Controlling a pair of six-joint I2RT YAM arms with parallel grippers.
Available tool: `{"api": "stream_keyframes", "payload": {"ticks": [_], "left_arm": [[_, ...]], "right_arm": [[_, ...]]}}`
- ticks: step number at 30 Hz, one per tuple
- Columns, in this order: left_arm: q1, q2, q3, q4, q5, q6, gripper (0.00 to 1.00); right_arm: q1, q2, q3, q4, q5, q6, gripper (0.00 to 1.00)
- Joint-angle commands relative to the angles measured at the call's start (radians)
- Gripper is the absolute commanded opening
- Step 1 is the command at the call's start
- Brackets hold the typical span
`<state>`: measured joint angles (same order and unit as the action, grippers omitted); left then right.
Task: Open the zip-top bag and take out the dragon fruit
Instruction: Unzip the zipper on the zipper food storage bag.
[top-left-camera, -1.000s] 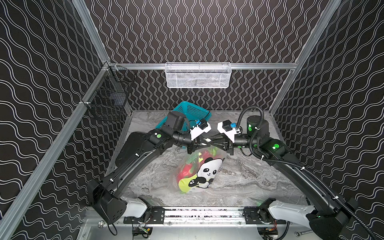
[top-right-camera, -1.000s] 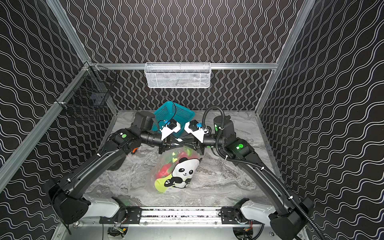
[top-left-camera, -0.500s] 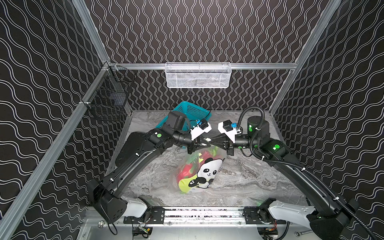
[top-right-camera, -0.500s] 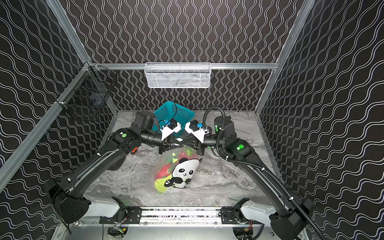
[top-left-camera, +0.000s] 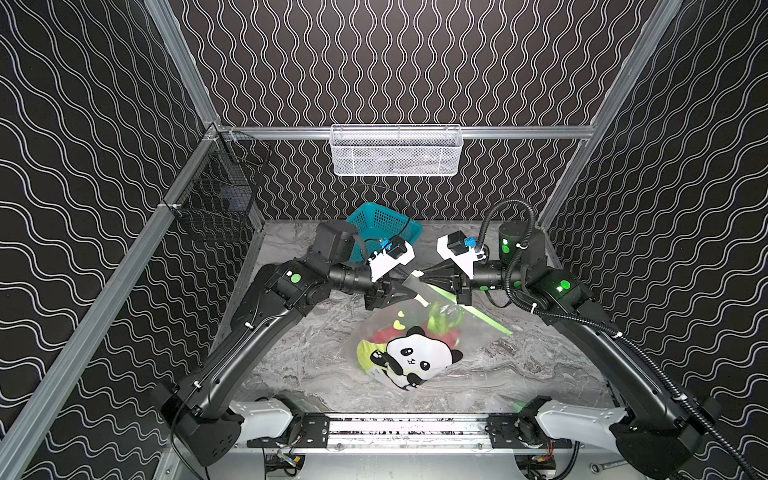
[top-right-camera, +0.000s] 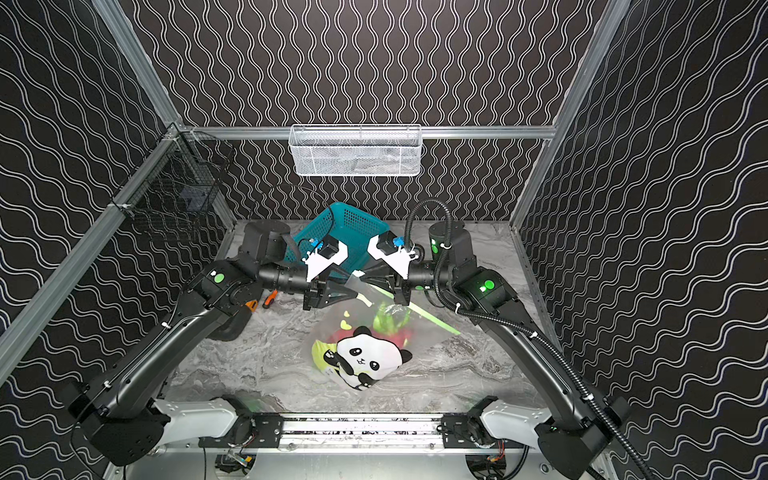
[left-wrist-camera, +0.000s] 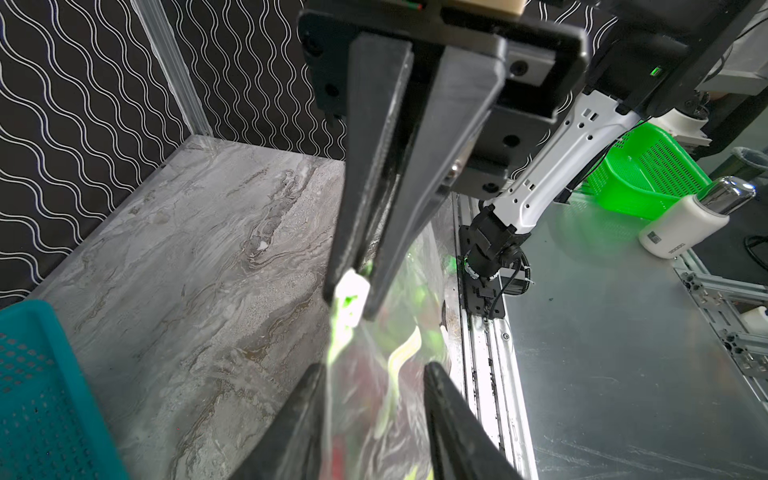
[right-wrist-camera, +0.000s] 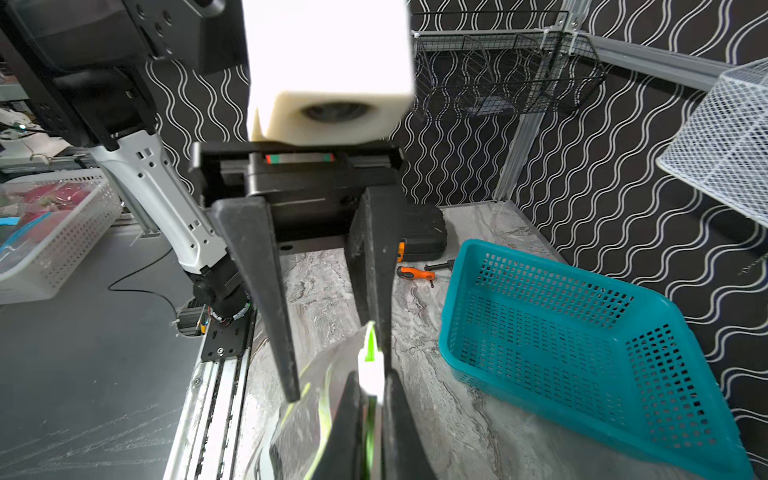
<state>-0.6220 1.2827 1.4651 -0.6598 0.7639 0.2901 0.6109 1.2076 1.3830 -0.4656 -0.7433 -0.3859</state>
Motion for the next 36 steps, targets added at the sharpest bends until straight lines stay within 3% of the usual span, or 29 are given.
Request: {"api": "stream_keyframes", "payload": {"ticks": [1,5,9,12,16,23,36], "left_arm": [[0.001,0.013,-0.003,0.012,0.016,0.009,0.4],[0.004,0.03,0.012,0.022,0.016,0.025,0.38],[0.005,0.048,0.047,0.03,0.034,0.025,0.25],[0.005,0.053,0.047,0.06,0.081,-0.006,0.22],[0.005,0.049,0.031,0.054,0.114,0.005,0.0],[0.002,0.027,0.026,0.006,0.099,0.052,0.0],[-0.007,0.026,0.035,-0.029,0.08,0.084,0.0]], "right_arm": [[0.012,-0.006,0.016,0.003,-0.029,-0.022,0.0],[0.026,-0.009,0.013,-0.03,-0.023,-0.033,0.0],[0.038,-0.019,0.006,-0.042,-0.012,-0.038,0.0],[0.041,-0.022,-0.001,-0.045,-0.003,-0.039,0.0],[0.042,-0.019,-0.002,-0.047,-0.003,-0.038,0.0],[0.043,-0.007,0.003,-0.029,-0.003,-0.027,0.1],[0.052,0.03,0.037,-0.021,-0.045,-0.013,0.11]]}}
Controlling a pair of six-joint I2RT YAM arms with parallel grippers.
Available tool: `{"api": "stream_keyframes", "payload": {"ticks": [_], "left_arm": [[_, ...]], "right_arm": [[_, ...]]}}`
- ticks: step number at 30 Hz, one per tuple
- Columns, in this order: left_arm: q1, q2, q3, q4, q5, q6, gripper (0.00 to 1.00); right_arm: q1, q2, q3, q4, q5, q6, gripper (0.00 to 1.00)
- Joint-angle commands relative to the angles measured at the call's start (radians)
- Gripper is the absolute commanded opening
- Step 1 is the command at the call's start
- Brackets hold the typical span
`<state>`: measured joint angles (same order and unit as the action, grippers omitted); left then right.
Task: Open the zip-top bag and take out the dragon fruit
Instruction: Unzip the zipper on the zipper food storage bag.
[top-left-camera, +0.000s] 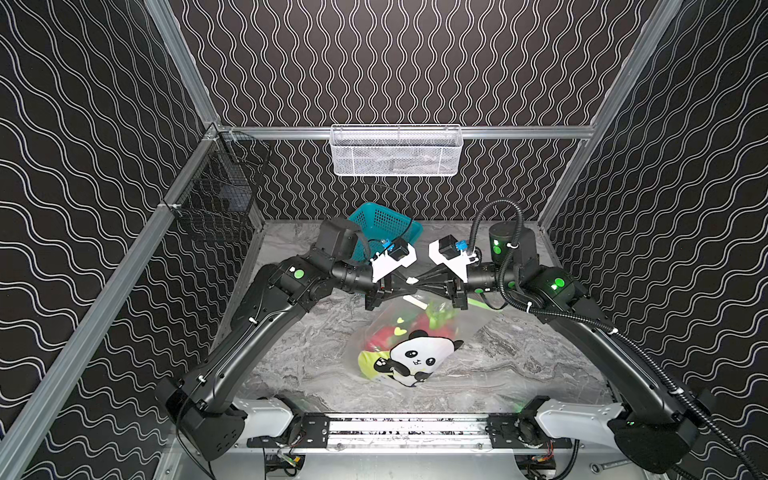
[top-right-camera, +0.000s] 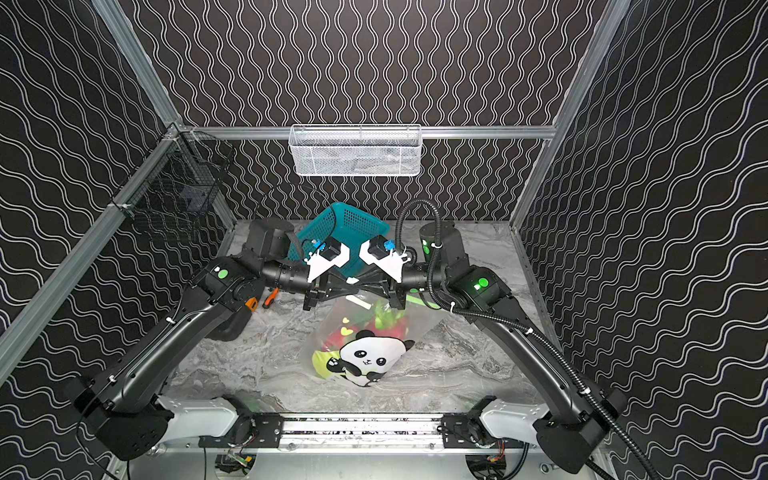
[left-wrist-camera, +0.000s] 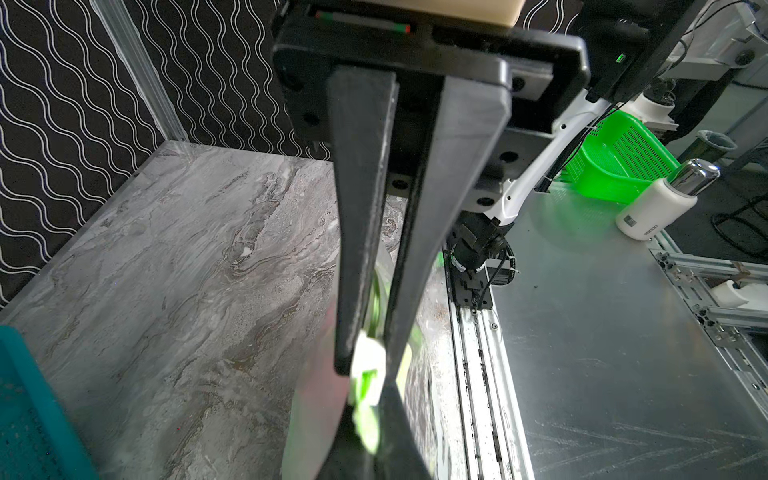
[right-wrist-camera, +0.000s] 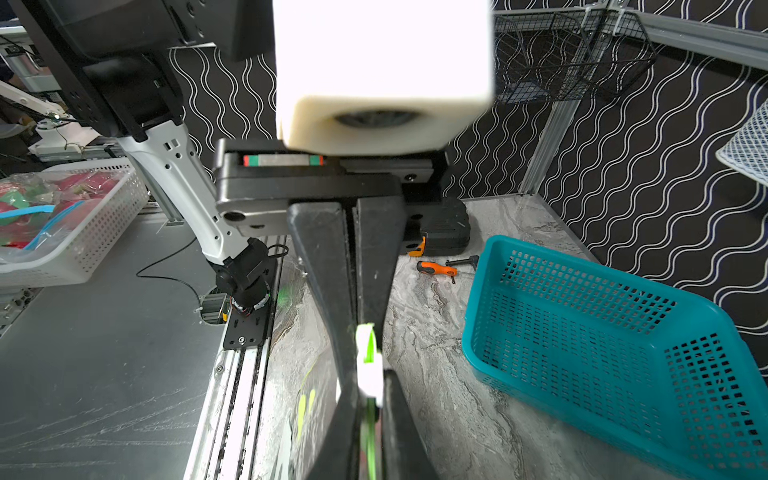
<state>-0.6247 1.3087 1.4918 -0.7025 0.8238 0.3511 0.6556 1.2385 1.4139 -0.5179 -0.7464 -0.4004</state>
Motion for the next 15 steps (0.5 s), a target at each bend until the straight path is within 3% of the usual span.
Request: {"api": "stream_keyframes", "payload": {"ticks": [1,3,6,15], "left_arm": [[-0.003,-0.002,0.009,0.014,0.018,0.023,0.0],[-0.003,0.0,0.012,0.012,0.014,0.026,0.0],[-0.003,0.006,0.013,0.012,0.011,0.026,0.0],[-0.004,0.003,0.02,0.008,-0.008,0.031,0.0]], "right_arm": [[0.009,-0.001,0.004,0.034,-0.044,0.005,0.11],[0.011,-0.004,-0.001,0.041,-0.048,0.013,0.12],[0.016,-0.004,-0.004,0.047,-0.054,0.024,0.22],[0.019,-0.01,-0.016,0.045,-0.048,0.026,0.17]]}}
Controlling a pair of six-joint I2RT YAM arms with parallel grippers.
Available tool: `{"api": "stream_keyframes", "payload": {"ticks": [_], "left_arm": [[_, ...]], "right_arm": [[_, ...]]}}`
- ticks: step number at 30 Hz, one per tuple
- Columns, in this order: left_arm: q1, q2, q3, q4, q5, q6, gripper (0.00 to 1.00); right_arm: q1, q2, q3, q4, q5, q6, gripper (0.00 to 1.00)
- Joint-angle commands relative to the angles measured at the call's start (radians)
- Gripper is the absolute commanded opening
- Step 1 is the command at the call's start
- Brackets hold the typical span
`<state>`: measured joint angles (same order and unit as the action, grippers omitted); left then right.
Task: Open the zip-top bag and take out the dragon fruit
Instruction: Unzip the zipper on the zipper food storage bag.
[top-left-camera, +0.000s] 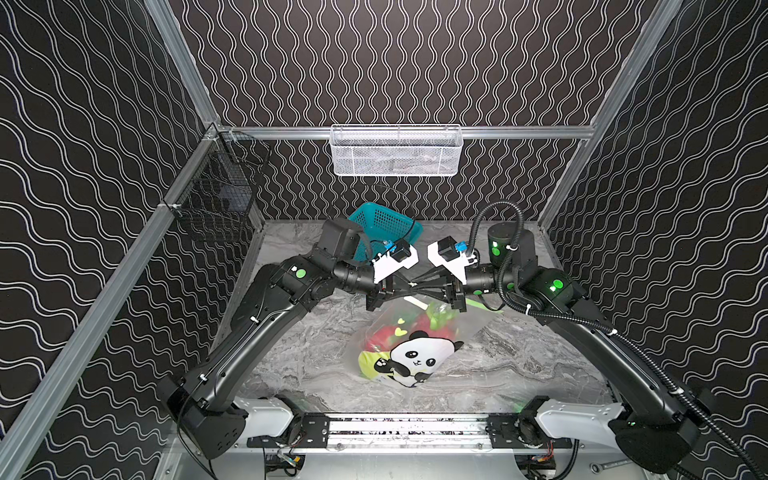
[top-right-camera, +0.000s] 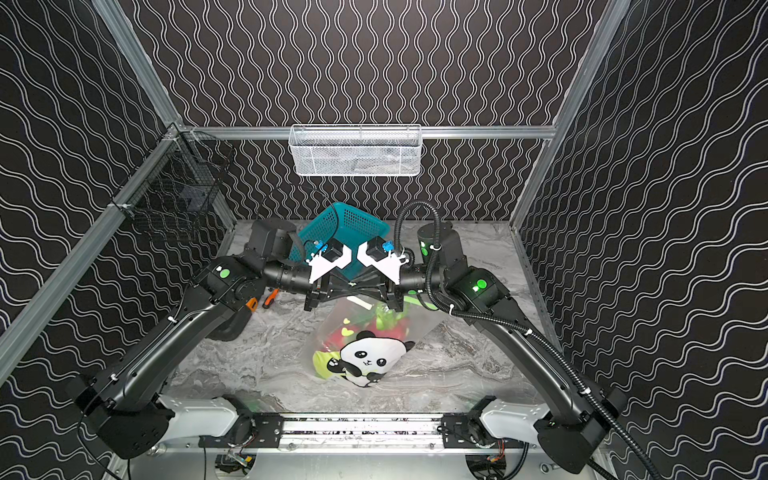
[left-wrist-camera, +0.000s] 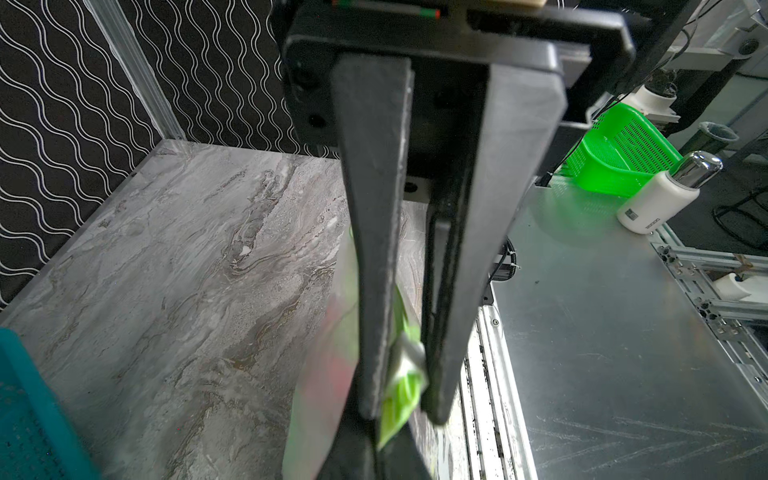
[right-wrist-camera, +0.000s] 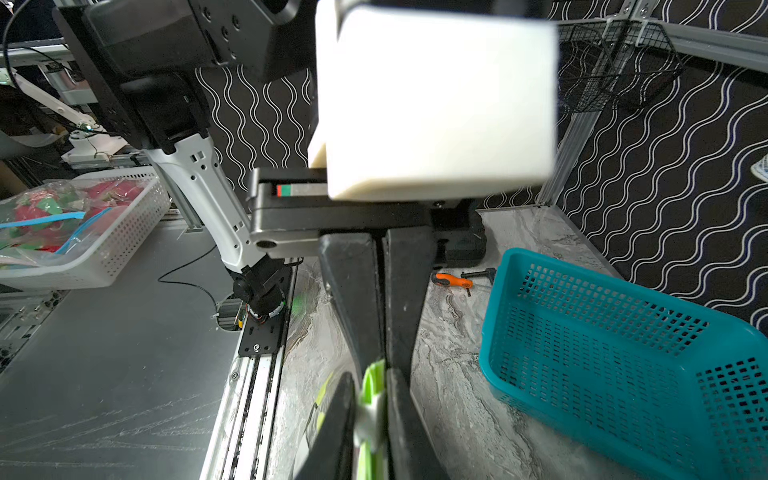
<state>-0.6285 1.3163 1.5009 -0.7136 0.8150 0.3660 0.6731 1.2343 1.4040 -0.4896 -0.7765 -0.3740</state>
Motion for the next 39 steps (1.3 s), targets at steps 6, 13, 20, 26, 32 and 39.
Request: {"api": "stream_keyframes", "payload": {"ticks": [6,13,20,26,32,39], "left_arm": [[0.001,-0.009,0.002,0.02,0.007,0.016,0.0],[0.001,-0.009,-0.003,0.022,0.012,0.016,0.0],[0.0,-0.025,-0.016,0.008,0.002,0.03,0.0],[0.021,-0.056,-0.033,0.032,0.018,0.019,0.0],[0.091,-0.106,-0.083,0.112,0.101,-0.043,0.0],[0.11,-0.131,-0.072,0.053,-0.009,0.003,0.0]], "right_arm": [[0.002,-0.027,-0.036,0.029,0.003,0.0,0.2],[0.002,-0.033,-0.045,0.065,0.02,0.019,0.18],[0.003,-0.022,-0.024,0.081,0.02,0.028,0.06],[0.002,-0.021,-0.017,0.008,0.044,-0.016,0.05],[0.0,-0.068,-0.058,-0.07,0.121,-0.058,0.05],[-0.006,-0.151,-0.122,-0.171,0.259,-0.078,0.05]]}}
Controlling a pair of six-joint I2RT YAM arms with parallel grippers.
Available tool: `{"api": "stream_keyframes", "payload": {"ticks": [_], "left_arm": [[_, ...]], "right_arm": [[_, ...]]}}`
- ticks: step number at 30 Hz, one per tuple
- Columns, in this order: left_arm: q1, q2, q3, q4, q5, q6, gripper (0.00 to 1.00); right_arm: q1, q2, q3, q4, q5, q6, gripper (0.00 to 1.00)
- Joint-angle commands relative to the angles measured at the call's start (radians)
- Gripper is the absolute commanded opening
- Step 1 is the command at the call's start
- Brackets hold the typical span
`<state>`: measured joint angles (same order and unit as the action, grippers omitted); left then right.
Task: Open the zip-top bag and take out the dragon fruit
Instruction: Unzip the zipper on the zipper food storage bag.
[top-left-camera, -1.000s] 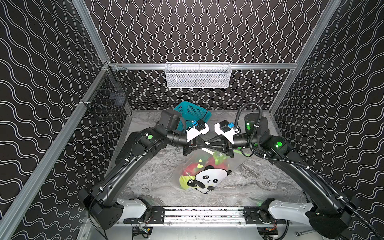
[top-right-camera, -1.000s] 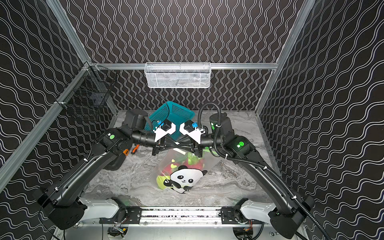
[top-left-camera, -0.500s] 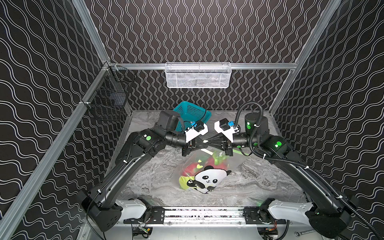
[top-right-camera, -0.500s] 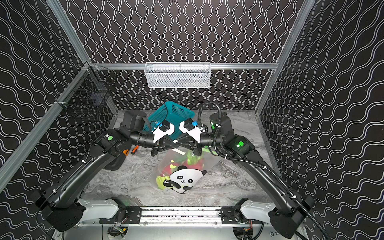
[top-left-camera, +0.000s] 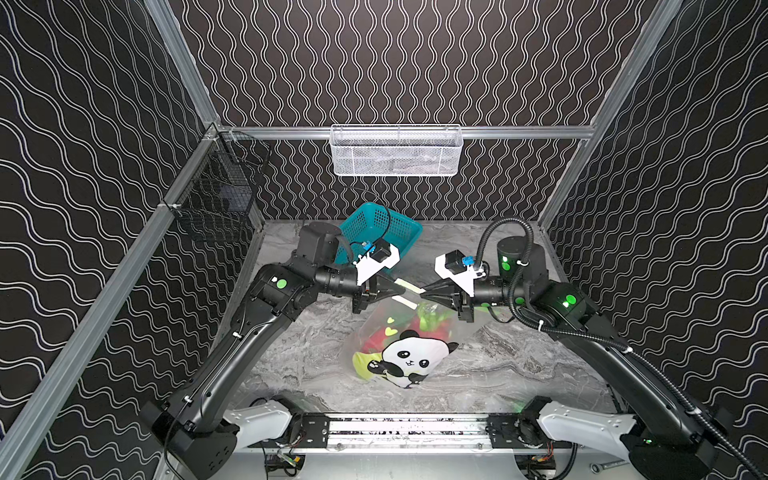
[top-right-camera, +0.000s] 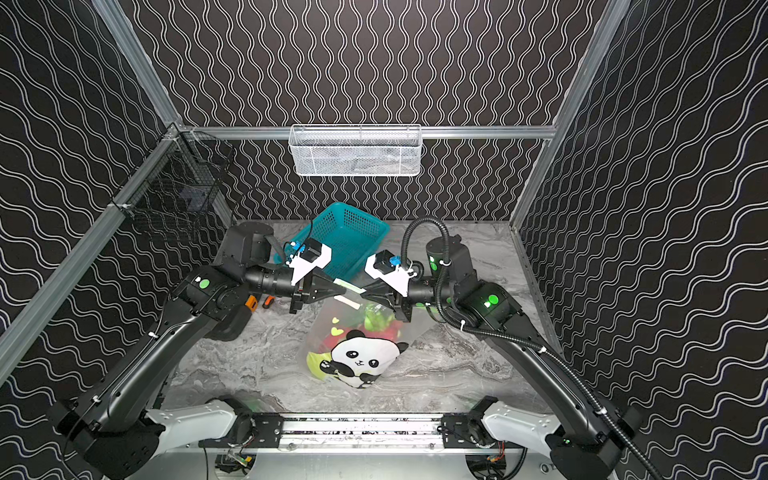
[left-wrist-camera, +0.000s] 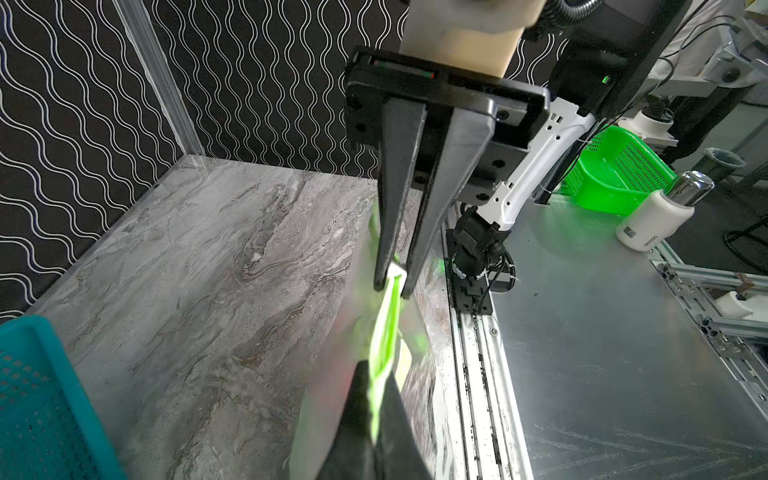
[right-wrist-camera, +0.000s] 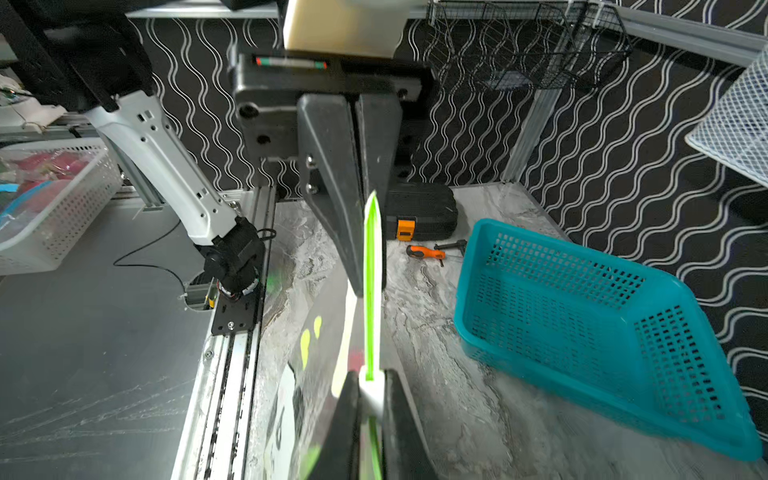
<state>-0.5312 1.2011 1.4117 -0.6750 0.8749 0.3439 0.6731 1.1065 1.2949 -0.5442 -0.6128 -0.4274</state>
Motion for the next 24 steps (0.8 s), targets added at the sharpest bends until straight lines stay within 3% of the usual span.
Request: {"api": "stream_keyframes", "payload": {"ticks": [1,5,7,10,19,24], "left_arm": [[0.019,-0.022,0.025,-0.001,-0.165,0.036,0.0],[0.045,-0.058,0.035,0.022,-0.639,0.041,0.0],[0.061,-0.063,0.05,0.037,-0.737,0.068,0.0],[0.061,-0.057,0.072,0.049,-0.782,0.082,0.0],[0.062,-0.076,0.058,0.073,-0.772,0.119,0.0],[0.062,-0.081,0.042,0.091,-0.591,0.141,0.0]], "right_arm": [[-0.007,-0.038,-0.021,-0.129,0.126,-0.017,0.05],[-0.009,-0.083,-0.048,-0.184,0.187,0.016,0.05],[-0.008,-0.106,-0.057,-0.219,0.205,0.028,0.05],[-0.009,-0.147,-0.075,-0.25,0.239,0.05,0.05],[-0.009,-0.259,-0.156,-0.292,0.245,0.101,0.05],[-0.008,-0.276,-0.193,-0.253,0.224,0.11,0.05]]}}
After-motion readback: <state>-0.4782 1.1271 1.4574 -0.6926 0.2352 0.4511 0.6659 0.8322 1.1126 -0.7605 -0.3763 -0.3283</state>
